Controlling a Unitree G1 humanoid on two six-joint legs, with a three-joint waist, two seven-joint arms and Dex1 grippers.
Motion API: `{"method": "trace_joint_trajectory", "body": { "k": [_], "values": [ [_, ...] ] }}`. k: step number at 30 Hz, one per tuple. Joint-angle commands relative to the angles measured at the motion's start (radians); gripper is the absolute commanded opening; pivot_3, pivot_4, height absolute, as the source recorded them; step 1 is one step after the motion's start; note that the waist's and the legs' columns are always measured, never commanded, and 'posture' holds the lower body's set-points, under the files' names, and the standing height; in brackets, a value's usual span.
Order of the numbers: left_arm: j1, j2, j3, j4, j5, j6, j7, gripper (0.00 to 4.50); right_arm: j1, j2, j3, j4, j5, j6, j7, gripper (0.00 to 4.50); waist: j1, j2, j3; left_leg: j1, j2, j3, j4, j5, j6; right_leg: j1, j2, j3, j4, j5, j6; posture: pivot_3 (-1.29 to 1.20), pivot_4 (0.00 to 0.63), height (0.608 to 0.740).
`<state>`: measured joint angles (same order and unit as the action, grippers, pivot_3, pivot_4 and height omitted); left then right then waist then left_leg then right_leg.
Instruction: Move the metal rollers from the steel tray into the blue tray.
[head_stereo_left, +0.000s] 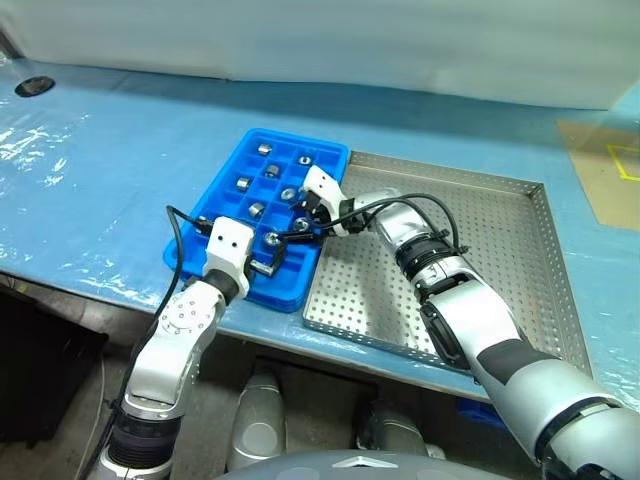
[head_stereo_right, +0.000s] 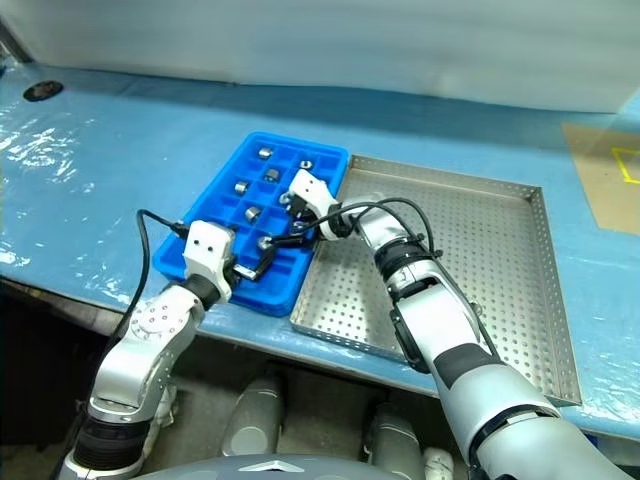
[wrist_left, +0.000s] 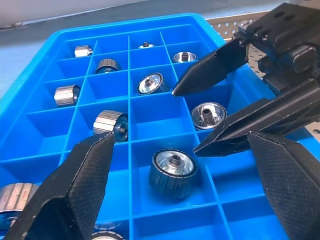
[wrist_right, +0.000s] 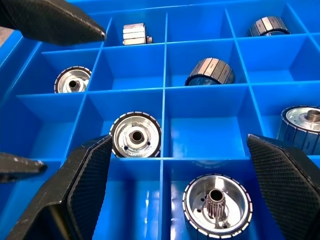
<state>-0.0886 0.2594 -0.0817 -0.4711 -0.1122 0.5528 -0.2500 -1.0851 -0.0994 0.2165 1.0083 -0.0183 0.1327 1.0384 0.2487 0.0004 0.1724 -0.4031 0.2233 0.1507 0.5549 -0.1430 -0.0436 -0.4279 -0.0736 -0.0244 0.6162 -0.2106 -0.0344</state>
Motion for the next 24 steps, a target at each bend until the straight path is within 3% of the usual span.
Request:
{"method": "trace_joint_trajectory", "body": {
  "k": [1, 16, 24],
  "values": [
    [-0.055, 0.003, -0.005, 0.01, 0.012, -0.03, -0.005, 4.5, -0.036, 0.02, -0.018, -0.002, 0.01, -0.038, 0.0, 4.39, 0.008, 0.0, 0.0, 0.0, 0.0, 0.0, 0.0, 0.0, 0.0, -0.001, 0.0, 0.0, 0.001, 0.0, -0.001, 0.65, 0.15, 0.74],
    [-0.127, 0.01, -0.037, 0.106, 0.015, -0.067, -0.073, 4.5, 0.008, -0.055, -0.068, -0.053, 0.036, -0.018, -0.001, 4.39, 0.021, 0.0, 0.0, -0.002, 0.0, 0.001, 0.0, 0.002, -0.002, -0.005, 0.0, 0.0, 0.005, -0.001, -0.004, 0.54, 0.15, 0.74],
    [-0.233, 0.011, -0.011, 0.186, -0.03, -0.081, -0.134, 4.5, 0.072, -0.099, -0.165, -0.298, 0.217, 0.158, 0.151, 4.39, 0.037, 0.0, 0.0, -0.01, 0.0, 0.002, 0.008, 0.002, -0.001, -0.008, 0.0, -0.001, 0.005, -0.001, -0.003, 0.41, 0.15, 0.74]
  ]
}}
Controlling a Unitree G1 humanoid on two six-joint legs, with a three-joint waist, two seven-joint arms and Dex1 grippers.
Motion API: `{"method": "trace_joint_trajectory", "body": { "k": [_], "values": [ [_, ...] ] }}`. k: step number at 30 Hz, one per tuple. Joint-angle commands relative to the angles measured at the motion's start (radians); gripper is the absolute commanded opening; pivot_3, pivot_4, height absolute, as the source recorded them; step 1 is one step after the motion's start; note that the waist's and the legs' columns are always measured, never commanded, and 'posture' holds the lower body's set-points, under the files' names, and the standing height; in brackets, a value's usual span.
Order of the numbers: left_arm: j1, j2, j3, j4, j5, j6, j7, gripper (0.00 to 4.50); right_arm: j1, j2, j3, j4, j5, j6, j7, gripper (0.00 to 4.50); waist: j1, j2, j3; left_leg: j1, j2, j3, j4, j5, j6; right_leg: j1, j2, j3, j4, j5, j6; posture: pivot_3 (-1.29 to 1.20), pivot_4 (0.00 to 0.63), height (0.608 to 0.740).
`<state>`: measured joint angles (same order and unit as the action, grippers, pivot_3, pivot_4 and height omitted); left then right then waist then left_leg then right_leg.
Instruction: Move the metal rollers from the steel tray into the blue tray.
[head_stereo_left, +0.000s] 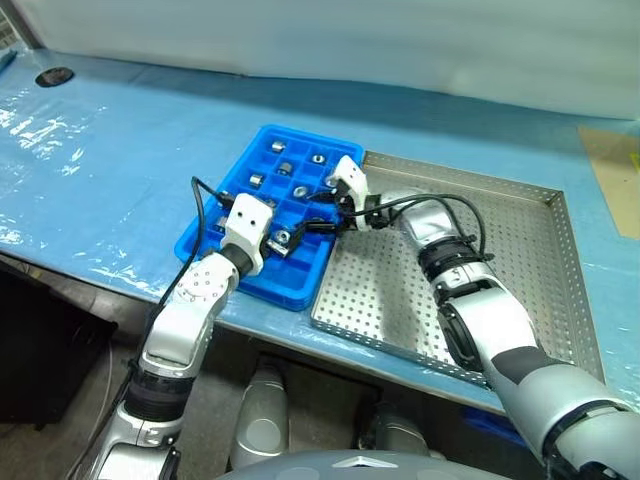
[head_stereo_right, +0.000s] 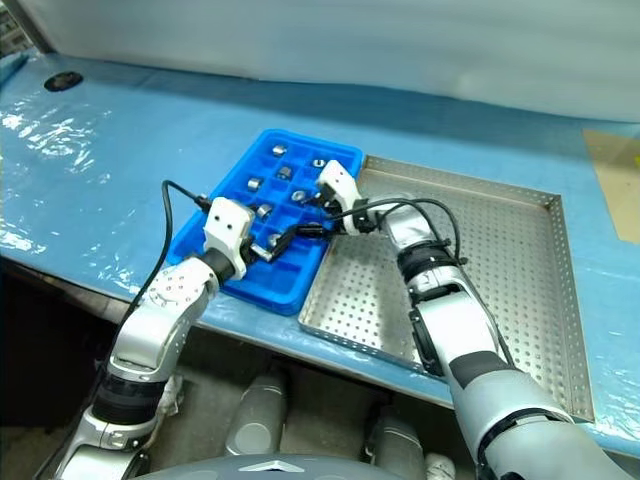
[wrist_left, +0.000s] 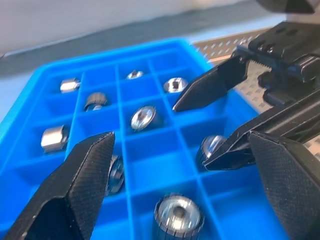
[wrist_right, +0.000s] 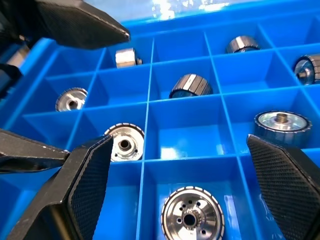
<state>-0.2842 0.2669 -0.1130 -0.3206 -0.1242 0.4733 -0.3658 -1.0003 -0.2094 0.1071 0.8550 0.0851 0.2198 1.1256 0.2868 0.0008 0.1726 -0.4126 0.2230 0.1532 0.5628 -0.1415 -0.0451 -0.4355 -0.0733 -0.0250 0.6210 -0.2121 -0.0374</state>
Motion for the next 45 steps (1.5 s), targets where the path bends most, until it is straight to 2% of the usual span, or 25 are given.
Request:
{"method": "trace_joint_trajectory", "body": {
  "k": [1, 4, 8, 18, 21, 23, 25, 32, 35, 45],
  "values": [
    [-0.054, 0.005, 0.024, 0.052, -0.029, -0.002, -0.03, 4.5, -0.015, 0.012, -0.071, -0.171, 0.136, 0.1, 0.058, 4.39, -0.003, 0.0, 0.0, -0.002, 0.0, 0.001, 0.001, 0.0, 0.0, -0.002, 0.0, 0.0, 0.0, 0.0, 0.0, 0.37, 0.15, 0.74],
    [-0.108, -0.009, 0.024, 0.122, -0.064, -0.02, -0.072, 4.5, 0.009, 0.013, -0.137, -0.301, 0.21, 0.193, -0.004, 4.39, -0.021, 0.0, 0.0, -0.002, 0.001, 0.004, 0.002, 0.001, -0.001, -0.002, 0.001, -0.001, 0.002, 0.0, 0.0, 0.22, 0.15, 0.74],
    [-0.184, -0.021, -0.001, 0.241, -0.074, -0.069, -0.141, 4.5, 0.112, -0.024, -0.241, -0.535, 0.287, 0.301, -0.125, 4.39, -0.056, 0.0, 0.0, -0.001, 0.0, 0.004, 0.003, 0.002, -0.003, 0.0, 0.0, 0.0, 0.002, 0.0, 0.001, 0.07, 0.15, 0.74],
    [-0.392, -0.096, -0.02, 0.533, -0.117, -0.237, -0.332, 4.5, 0.448, -0.217, -0.376, -1.028, 0.401, 0.501, -0.311, 4.39, -0.198, -0.001, 0.0, 0.0, -0.002, 0.008, 0.001, 0.003, -0.003, 0.0, 0.001, 0.003, -0.001, 0.004, 0.008, -0.25, 0.15, 0.74],
    [-0.419, -0.121, -0.036, 0.602, -0.121, -0.271, -0.407, 4.5, 0.552, -0.275, -0.42, -1.16, 0.456, 0.573, -0.344, 4.39, -0.22, 0.0, 0.0, 0.003, -0.002, 0.01, -0.001, 0.003, -0.002, 0.003, 0.001, 0.004, -0.003, 0.003, 0.006, -0.33, 0.15, 0.74],
    [-0.433, -0.14, -0.053, 0.639, -0.138, -0.287, -0.484, 4.5, 0.665, -0.349, -0.473, -1.29, 0.514, 0.661, -0.331, 4.39, -0.261, 0.001, -0.001, 0.007, -0.002, 0.013, 0.0, 0.001, 0.0, 0.006, 0.001, 0.007, -0.005, 0.002, 0.004, -0.41, 0.15, 0.74],
    [-0.447, -0.146, -0.068, 0.676, -0.134, -0.313, -0.538, 4.5, 0.741, -0.407, -0.504, -1.363, 0.55, 0.708, -0.333, 4.39, -0.267, 0.001, -0.001, 0.011, -0.001, 0.016, -0.003, -0.002, 0.006, 0.011, 0.001, 0.009, -0.012, 0.003, 0.006, -0.43, 0.15, 0.74],
    [-0.454, -0.134, -0.084, 0.748, -0.11, -0.382, -0.634, 4.5, 0.938, -0.541, -0.551, -1.48, 0.591, 0.754, -0.343, 4.39, -0.296, 0.001, -0.001, 0.013, -0.003, 0.022, 0.0, -0.006, 0.013, 0.013, -0.001, 0.014, -0.017, 0.005, 0.009, -0.44, 0.15, 0.74],
    [-0.45, -0.134, -0.082, 0.758, -0.103, -0.398, -0.639, 4.5, 0.985, -0.573, -0.515, -1.49, 0.573, 0.74, -0.346, 4.39, -0.301, 0.001, -0.001, 0.014, -0.003, 0.022, 0.001, -0.006, 0.013, 0.013, 0.0, 0.015, -0.016, 0.005, 0.01, -0.43, 0.15, 0.74],
    [-0.428, -0.112, -0.084, 0.732, -0.084, -0.396, -0.637, 4.5, 0.896, -0.541, -0.299, -1.292, 0.407, 0.698, -0.504, 4.39, -0.3, 0.001, -0.001, 0.012, -0.003, 0.022, 0.001, -0.007, 0.014, 0.013, -0.001, 0.015, -0.017, 0.005, 0.01, -0.37, 0.15, 0.74]
  ]
}}
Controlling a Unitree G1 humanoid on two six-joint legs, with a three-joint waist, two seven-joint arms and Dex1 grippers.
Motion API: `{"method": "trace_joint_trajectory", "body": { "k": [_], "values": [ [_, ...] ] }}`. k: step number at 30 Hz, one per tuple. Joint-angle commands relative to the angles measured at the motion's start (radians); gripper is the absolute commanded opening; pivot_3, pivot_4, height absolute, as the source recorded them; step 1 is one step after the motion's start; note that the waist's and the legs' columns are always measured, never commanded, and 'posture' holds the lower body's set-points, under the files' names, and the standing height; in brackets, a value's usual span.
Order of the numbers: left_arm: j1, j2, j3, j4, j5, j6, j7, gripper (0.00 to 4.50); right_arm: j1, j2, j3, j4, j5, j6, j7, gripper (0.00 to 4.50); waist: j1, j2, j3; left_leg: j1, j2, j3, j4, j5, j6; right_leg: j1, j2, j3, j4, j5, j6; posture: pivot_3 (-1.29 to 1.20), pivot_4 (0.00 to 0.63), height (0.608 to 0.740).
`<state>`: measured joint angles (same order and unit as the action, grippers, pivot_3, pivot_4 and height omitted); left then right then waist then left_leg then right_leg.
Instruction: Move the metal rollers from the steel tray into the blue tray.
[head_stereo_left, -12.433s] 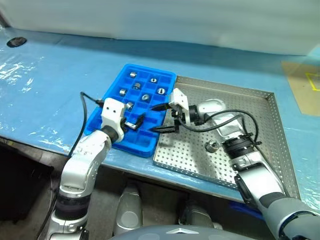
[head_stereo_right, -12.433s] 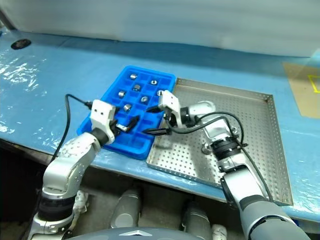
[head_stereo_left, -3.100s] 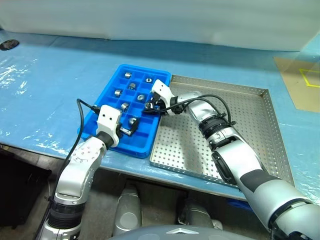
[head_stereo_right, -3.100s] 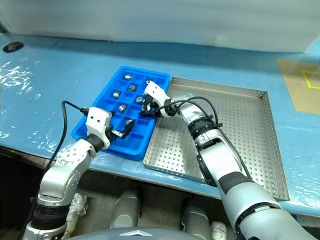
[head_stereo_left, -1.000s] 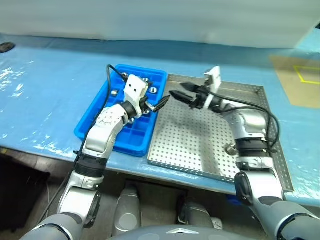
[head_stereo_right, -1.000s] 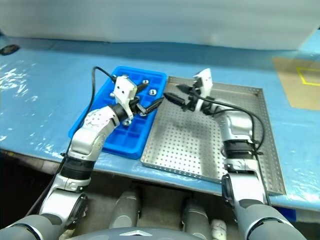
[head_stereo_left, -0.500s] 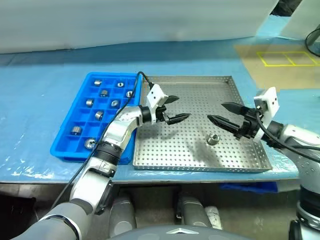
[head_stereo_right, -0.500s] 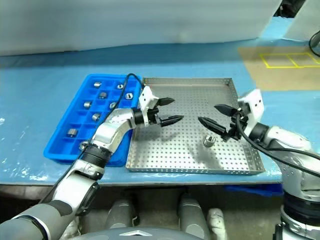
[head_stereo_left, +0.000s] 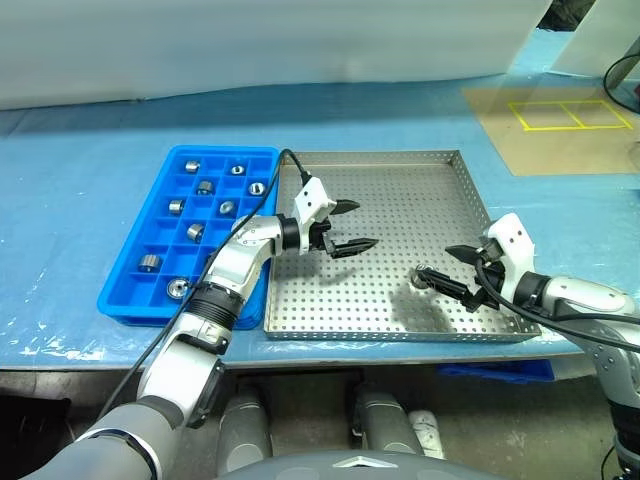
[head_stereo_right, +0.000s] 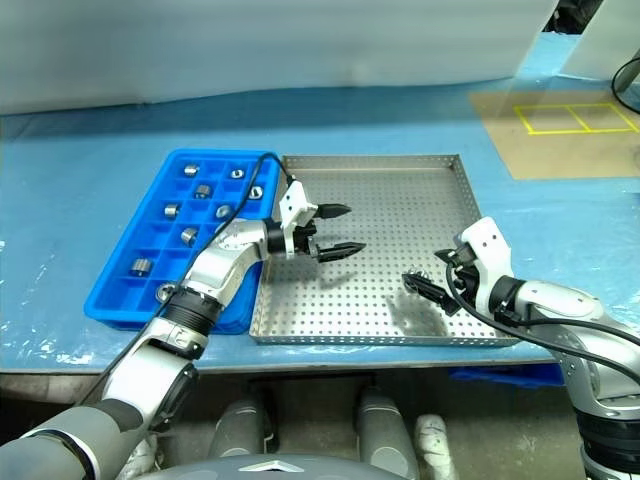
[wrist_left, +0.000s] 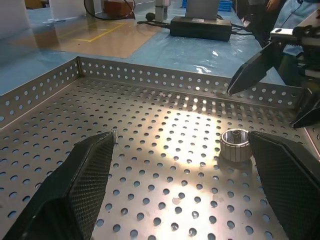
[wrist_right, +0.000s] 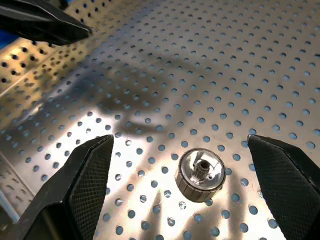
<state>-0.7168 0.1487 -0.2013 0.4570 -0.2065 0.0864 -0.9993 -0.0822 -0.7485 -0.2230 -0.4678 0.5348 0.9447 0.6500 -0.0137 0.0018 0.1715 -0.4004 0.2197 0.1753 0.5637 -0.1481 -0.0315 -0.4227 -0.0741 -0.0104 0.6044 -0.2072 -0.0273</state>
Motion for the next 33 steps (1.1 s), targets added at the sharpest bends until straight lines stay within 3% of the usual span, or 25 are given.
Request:
{"method": "trace_joint_trajectory", "body": {
  "k": [1, 8, 12, 18, 26, 33],
  "values": [
    [0.009, 0.009, 0.004, -0.054, -0.002, -0.005, -0.003, 4.5, -0.024, -0.004, 0.042, 0.044, -0.052, -0.03, -0.033, 4.39, 0.001, 0.0, 0.0, 0.0, 0.0, 0.0, 0.0, 0.0, 0.0, 0.0, 0.0, 0.0, 0.0, 0.0, 0.0, -0.37, 0.15, 0.74],
    [0.035, 0.028, 0.0, -0.097, 0.004, 0.02, 0.002, 4.5, -0.023, -0.008, 0.112, 0.098, -0.091, -0.04, -0.028, 4.39, 0.003, 0.0, 0.0, -0.001, 0.0, 0.0, 0.0, -0.001, 0.002, 0.0, 0.0, 0.0, -0.001, 0.0, 0.0, -0.36, 0.15, 0.74],
    [0.041, 0.032, -0.002, -0.11, 0.007, 0.03, 0.003, 4.5, -0.013, -0.002, 0.159, 0.115, -0.127, -0.067, -0.032, 3.51, 0.002, 0.0, 0.0, -0.001, 0.0, 0.0, 0.001, -0.001, 0.001, 0.0, -0.001, 0.0, 0.0, 0.0, 0.0, -0.36, 0.15, 0.74],
    [0.038, 0.031, -0.003, -0.12, 0.008, 0.037, 0.007, 4.5, -0.023, -0.02, 0.18, 0.109, -0.16, -0.088, -0.018, 1.57, 0.001, 0.0, 0.0, -0.001, 0.0, 0.0, 0.001, -0.001, 0.001, 0.0, 0.0, 0.0, 0.0, 0.0, 0.0, -0.39, 0.15, 0.74],
    [0.089, 0.031, -0.006, -0.192, -0.004, 0.079, 0.014, 4.5, -0.068, 0.041, 0.062, 0.006, -0.061, -0.071, -0.037, 1.56, -0.002, 0.0, 0.0, 0.0, 0.0, 0.001, 0.001, -0.001, 0.002, 0.0, 0.0, 0.001, 0.0, 0.0, 0.0, -0.41, 0.15, 0.74],
    [0.12, 0.029, 0.046, -0.298, -0.016, 0.118, 0.122, 4.5, -0.254, 0.14, 0.122, 0.055, -0.034, -0.109, -0.043, 1.56, 0.002, 0.0, 0.0, 0.002, 0.001, 0.002, 0.001, -0.001, 0.001, 0.0, 0.0, 0.001, 0.002, 0.0, 0.0, -0.27, 0.15, 0.74]
  ]
}}
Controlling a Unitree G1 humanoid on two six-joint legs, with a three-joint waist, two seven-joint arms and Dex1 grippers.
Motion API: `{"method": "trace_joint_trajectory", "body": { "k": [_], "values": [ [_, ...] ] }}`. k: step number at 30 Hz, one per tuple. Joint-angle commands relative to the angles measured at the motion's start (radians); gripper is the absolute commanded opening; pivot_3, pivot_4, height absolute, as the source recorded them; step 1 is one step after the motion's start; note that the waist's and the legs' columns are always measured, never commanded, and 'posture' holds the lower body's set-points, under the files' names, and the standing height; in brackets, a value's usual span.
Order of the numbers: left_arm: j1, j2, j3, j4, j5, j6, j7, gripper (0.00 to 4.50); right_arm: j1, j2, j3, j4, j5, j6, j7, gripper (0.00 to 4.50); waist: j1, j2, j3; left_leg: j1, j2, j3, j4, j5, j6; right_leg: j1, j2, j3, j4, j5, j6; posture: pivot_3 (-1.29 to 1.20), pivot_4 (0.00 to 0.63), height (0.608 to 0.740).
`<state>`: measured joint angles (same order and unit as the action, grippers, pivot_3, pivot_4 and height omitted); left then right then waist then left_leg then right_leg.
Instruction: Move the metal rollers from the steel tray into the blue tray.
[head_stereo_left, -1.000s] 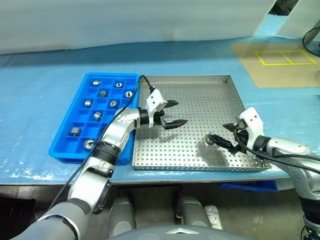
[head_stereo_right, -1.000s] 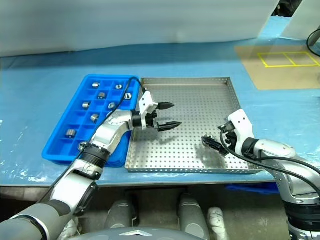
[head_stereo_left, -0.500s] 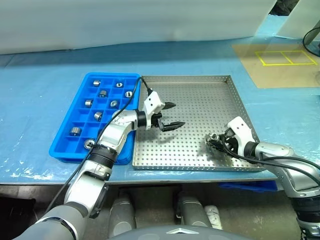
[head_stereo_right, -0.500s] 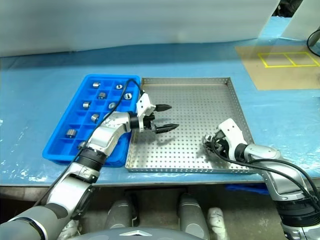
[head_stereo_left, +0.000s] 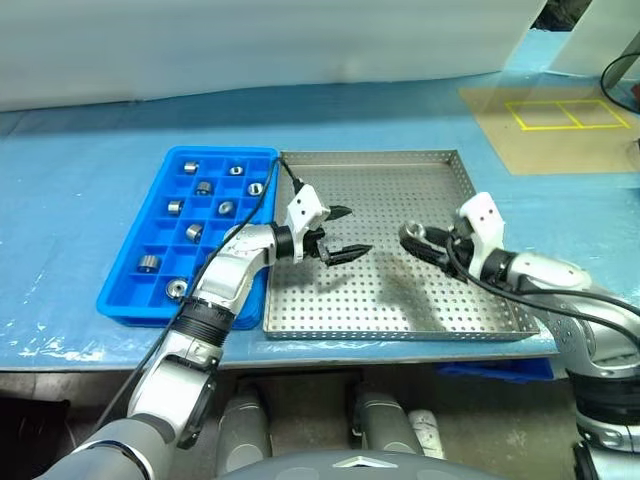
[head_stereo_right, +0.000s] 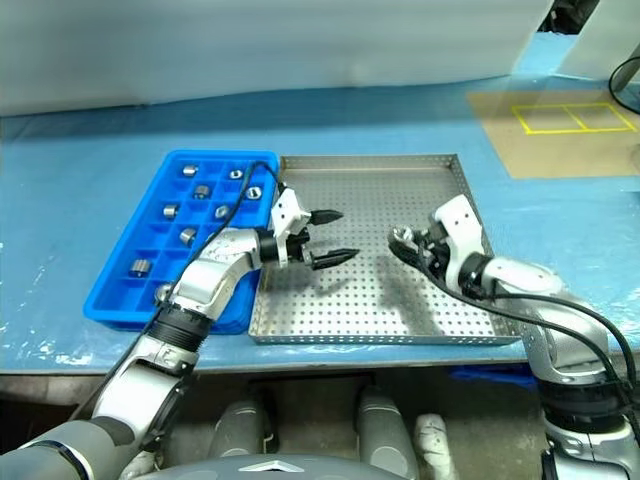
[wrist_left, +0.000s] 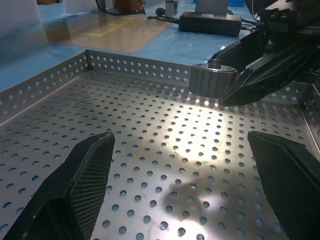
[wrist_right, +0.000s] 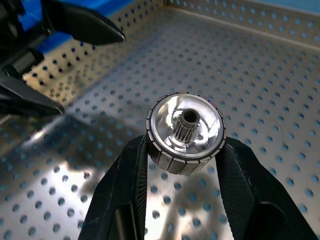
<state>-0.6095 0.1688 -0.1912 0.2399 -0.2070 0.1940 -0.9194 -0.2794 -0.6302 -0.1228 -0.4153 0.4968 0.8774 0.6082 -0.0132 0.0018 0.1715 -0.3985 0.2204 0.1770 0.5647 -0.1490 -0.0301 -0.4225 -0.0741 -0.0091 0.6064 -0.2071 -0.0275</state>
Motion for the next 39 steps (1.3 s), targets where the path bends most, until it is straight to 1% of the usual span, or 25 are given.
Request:
{"method": "trace_joint_trajectory", "body": {
  "k": [1, 4, 8, 12, 16, 20, 23, 26, 29, 32, 35, 38, 39],
  "values": [
    [0.022, 0.017, 0.044, -0.102, -0.012, 0.018, 0.064, 4.5, -0.095, 0.047, 0.044, 0.029, -0.007, -0.058, -0.006, 1.56, 0.002, 0.0, 0.0, 0.0, 0.0, 0.0, 0.0, 0.0, 0.0, 0.0, 0.0, 0.0, 0.0, 0.0, 0.0, -0.26, 0.15, 0.74],
    [0.056, 0.038, 0.069, -0.188, -0.022, 0.06, 0.118, 4.5, -0.196, 0.116, 0.114, 0.104, -0.027, -0.109, 0.009, 1.56, 0.003, 0.0, 0.0, 0.0, 0.0, 0.0, -0.001, 0.0, 0.0, -0.001, 0.0, 0.0, 0.0, 0.0, 0.0, -0.16, 0.15, 0.74],
    [0.129, 0.066, 0.102, -0.34, -0.044, 0.141, 0.186, 4.5, -0.325, 0.19, 0.201, 0.227, -0.05, -0.182, 0.082, 1.56, 0.019, 0.0, 0.0, -0.002, 0.001, -0.001, -0.002, 0.001, -0.002, -0.002, 0.0, -0.002, 0.0, 0.0, 0.0, -0.03, 0.15, 0.74],
    [0.239, 0.096, 0.13, -0.51, -0.055, 0.223, 0.263, 4.5, -0.432, 0.245, 0.268, 0.368, -0.075, -0.247, 0.173, 1.56, 0.057, 0.0, 0.0, -0.003, 0.002, -0.001, -0.003, 0.001, -0.002, -0.002, 0.0, -0.004, 0.0, 0.0, -0.001, 0.1, 0.15, 0.74],
    [0.382, 0.127, 0.173, -0.698, -0.083, 0.305, 0.333, 4.5, -0.515, 0.282, 0.355, 0.534, -0.157, -0.342, 0.25, 1.56, 0.096, 0.0, 0.0, -0.005, 0.002, -0.002, -0.003, 0.001, -0.003, -0.002, 0.0, -0.007, 0.0, -0.001, -0.002, 0.22, 0.15, 0.74],
    [0.544, 0.164, 0.236, -0.872, -0.105, 0.369, 0.399, 4.5, -0.555, 0.32, 0.433, 0.639, -0.202, -0.423, 0.368, 1.56, 0.137, 0.0, 0.001, -0.006, 0.003, -0.004, -0.003, 0.002, -0.004, -0.002, -0.001, -0.01, 0.0, -0.001, -0.002, 0.36, 0.15, 0.74],
    [0.669, 0.185, 0.284, -0.992, -0.129, 0.409, 0.434, 4.5, -0.579, 0.358, 0.468, 0.715, -0.237, -0.472, 0.417, 1.56, 0.16, -0.001, 0.001, -0.007, 0.003, -0.006, -0.004, 0.002, -0.005, -0.002, -0.001, -0.012, 0.0, -0.002, -0.003, 0.45, 0.15, 0.74],
    [0.786, 0.201, 0.315, -1.084, -0.149, 0.428, 0.453, 4.5, -0.597, 0.378, 0.5, 0.772, -0.27, -0.502, 0.475, 1.56, 0.184, -0.001, 0.002, -0.007, 0.003, -0.007, -0.004, 0.003, -0.005, -0.003, -0.001, -0.012, 0.0, -0.002, -0.003, 0.51, 0.15, 0.74],
    [0.884, 0.221, 0.33, -1.142, -0.155, 0.432, 0.462, 4.5, -0.602, 0.376, 0.534, 0.807, -0.3, -0.527, 0.554, 1.56, 0.218, -0.001, 0.002, -0.007, 0.003, -0.008, -0.005, 0.003, -0.005, -0.002, -0.001, -0.013, 0.0, -0.002, -0.003, 0.55, 0.15, 0.74],
    [0.948, 0.218, 0.345, -1.177, -0.176, 0.432, 0.478, 4.5, -0.6, 0.348, 0.575, 0.819, -0.33, -0.557, 0.662, 1.56, 0.252, -0.001, 0.002, -0.007, 0.003, -0.009, -0.006, 0.003, -0.006, -0.002, -0.001, -0.012, 0.0, -0.003, -0.001, 0.58, 0.15, 0.74],
    [0.976, 0.228, 0.34, -1.18, -0.171, 0.425, 0.488, 4.5, -0.596, 0.338, 0.601, 0.818, -0.345, -0.557, 0.726, 1.56, 0.284, -0.001, 0.002, -0.007, 0.003, -0.01, -0.006, 0.003, -0.006, -0.002, -0.001, -0.012, 0.0, -0.006, 0.004, 0.59, 0.15, 0.74],
    [0.981, 0.25, 0.329, -1.173, -0.161, 0.421, 0.488, 4.5, -0.584, 0.344, 0.609, 0.819, -0.371, -0.569, 0.725, 1.56, 0.31, 0.0, 0.002, -0.006, 0.003, -0.01, -0.007, 0.003, -0.006, -0.003, -0.001, -0.012, 0.0, -0.006, 0.005, 0.59, 0.15, 0.74],
    [0.979, 0.255, 0.329, -1.172, -0.162, 0.42, 0.489, 4.5, -0.584, 0.354, 0.601, 0.834, -0.39, -0.583, 0.684, 1.56, 0.315, -0.001, 0.002, -0.006, 0.003, -0.011, -0.007, 0.003, -0.006, -0.003, -0.001, -0.012, 0.0, -0.006, 0.005, 0.58, 0.15, 0.74]
  ]
}}
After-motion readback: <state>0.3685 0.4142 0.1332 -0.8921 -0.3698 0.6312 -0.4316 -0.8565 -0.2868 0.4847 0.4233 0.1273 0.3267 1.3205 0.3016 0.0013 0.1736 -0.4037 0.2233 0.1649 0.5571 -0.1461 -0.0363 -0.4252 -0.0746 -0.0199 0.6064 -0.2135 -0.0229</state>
